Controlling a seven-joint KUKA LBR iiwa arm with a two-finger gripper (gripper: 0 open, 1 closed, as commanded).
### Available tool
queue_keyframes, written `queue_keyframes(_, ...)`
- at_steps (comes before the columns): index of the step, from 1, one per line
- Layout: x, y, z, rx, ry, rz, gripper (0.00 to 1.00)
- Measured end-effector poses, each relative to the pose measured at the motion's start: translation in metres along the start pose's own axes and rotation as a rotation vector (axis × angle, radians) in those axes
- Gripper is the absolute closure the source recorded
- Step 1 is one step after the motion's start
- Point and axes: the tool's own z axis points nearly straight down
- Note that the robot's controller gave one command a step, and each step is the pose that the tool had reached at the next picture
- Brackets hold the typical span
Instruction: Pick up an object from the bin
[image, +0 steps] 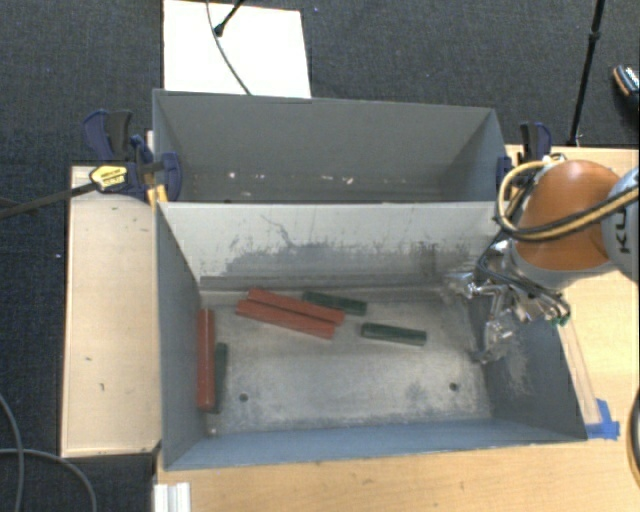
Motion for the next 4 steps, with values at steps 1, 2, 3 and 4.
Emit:
queue_keyframes(1,-0.034,0.066,0.0,-0.007,0.001,-0.016,0.0)
queue_keyframes(2,-0.041,0.102,0.001,-0.007,0.004,-0.235,0.0)
queue_keyframes(3,-0.04,0.101,0.0,-0.005,0.004,-0.234,1.0)
queue_keyframes(4,-0.03,0.157,-0.154,-0.001,-0.005,-0.214,1.0)
